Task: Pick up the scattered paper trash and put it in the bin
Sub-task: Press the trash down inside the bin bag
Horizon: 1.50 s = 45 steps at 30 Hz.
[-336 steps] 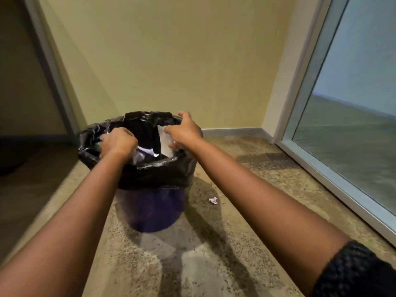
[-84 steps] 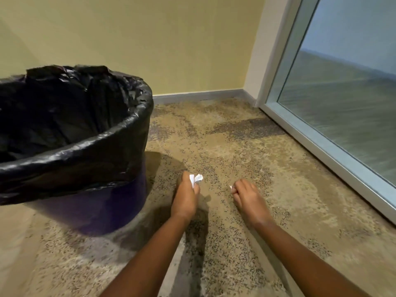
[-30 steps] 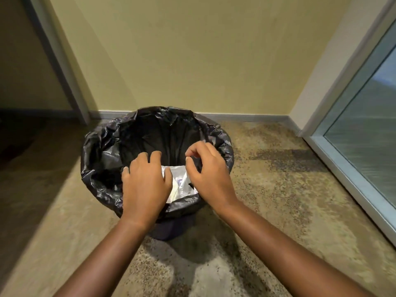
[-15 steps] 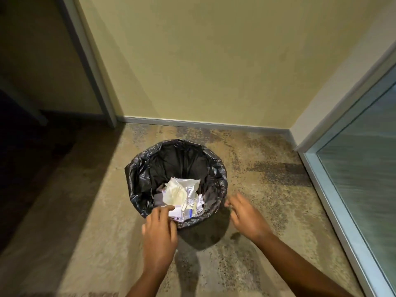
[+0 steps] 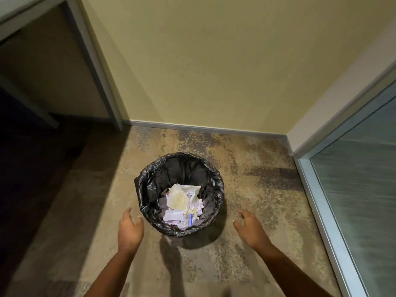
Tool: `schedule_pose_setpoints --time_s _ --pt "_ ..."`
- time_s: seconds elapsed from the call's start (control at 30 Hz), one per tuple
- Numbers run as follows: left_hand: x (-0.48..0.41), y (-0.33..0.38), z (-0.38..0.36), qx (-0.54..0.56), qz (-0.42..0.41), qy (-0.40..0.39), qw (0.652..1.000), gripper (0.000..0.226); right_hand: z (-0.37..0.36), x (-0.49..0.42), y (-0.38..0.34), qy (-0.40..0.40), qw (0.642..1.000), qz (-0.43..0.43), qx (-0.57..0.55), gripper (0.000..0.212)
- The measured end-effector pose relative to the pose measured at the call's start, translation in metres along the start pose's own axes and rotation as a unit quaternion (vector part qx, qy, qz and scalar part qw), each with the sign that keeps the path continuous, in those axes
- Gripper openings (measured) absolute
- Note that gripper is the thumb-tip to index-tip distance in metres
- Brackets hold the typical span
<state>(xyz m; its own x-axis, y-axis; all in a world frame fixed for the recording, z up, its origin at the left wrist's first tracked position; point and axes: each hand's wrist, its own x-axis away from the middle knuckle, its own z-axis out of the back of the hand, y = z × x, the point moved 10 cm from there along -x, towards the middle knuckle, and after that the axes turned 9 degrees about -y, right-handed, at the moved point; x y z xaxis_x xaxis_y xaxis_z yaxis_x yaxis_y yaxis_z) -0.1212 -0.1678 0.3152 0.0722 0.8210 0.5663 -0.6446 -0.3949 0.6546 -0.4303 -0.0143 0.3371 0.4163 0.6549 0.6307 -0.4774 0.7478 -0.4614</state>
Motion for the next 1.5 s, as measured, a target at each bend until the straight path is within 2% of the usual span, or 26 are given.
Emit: schedule_pose_setpoints --time_s 0.13,0.27,0.5,0.57,0.7,0.8,0.9,1.03,1.13,1.23,1.33,1.4,1.5 --pt "-0.038 -0.021 -0.022 0.094 0.092 -0.048 0.99 0.053 -0.014 -0.029 0.002 -0.009 0.998 -0.034 -0.047 0.052" --pt "-0.063 -0.042 -0.048 0.143 0.167 -0.072 0.973 0.052 -0.03 -0.064 0.001 -0.019 0.992 -0.06 -0.11 0.047" --pt "-0.108 -0.058 -0.065 0.225 0.192 -0.061 0.953 0.013 -0.065 -0.117 0.022 -0.023 0.952 -0.125 -0.279 0.032" --pt "-0.113 -0.058 -0.064 0.237 0.197 -0.058 0.95 0.015 -0.072 -0.124 0.029 -0.036 0.926 -0.147 -0.347 0.024" --pt "-0.116 -0.035 -0.057 0.231 0.187 -0.074 0.952 0.027 -0.068 -0.127 0.028 -0.057 0.892 -0.155 -0.42 0.035" --pt "-0.112 0.004 -0.048 0.233 0.176 -0.078 0.953 0.017 -0.044 -0.119 0.022 -0.036 0.884 -0.152 -0.442 0.037" --pt "-0.1 0.056 -0.035 0.244 0.16 -0.088 0.952 0.017 -0.006 -0.103 0.008 -0.016 0.875 -0.135 -0.465 0.027" --pt "-0.078 0.135 -0.015 0.238 0.126 -0.117 0.956 0.032 0.066 -0.07 -0.023 0.011 0.874 -0.096 -0.477 0.024" --pt "-0.051 0.201 0.002 0.235 0.098 -0.135 0.958 0.033 0.126 -0.036 -0.044 0.034 0.87 -0.083 -0.484 0.022" --pt "-0.019 0.269 0.017 0.239 0.065 -0.16 0.956 0.029 0.19 0.004 -0.066 0.051 0.866 -0.068 -0.493 0.032" --pt "0.016 0.338 0.027 0.233 0.036 -0.177 0.955 0.015 0.252 0.043 -0.079 0.074 0.862 -0.054 -0.499 0.041" --pt "0.04 0.381 0.029 0.228 0.012 -0.195 0.954 0.013 0.291 0.067 -0.082 0.088 0.86 -0.043 -0.501 0.038" --pt "0.075 0.436 0.02 0.208 -0.013 -0.225 0.952 0.011 0.341 0.1 -0.077 0.103 0.853 -0.034 -0.51 0.023"
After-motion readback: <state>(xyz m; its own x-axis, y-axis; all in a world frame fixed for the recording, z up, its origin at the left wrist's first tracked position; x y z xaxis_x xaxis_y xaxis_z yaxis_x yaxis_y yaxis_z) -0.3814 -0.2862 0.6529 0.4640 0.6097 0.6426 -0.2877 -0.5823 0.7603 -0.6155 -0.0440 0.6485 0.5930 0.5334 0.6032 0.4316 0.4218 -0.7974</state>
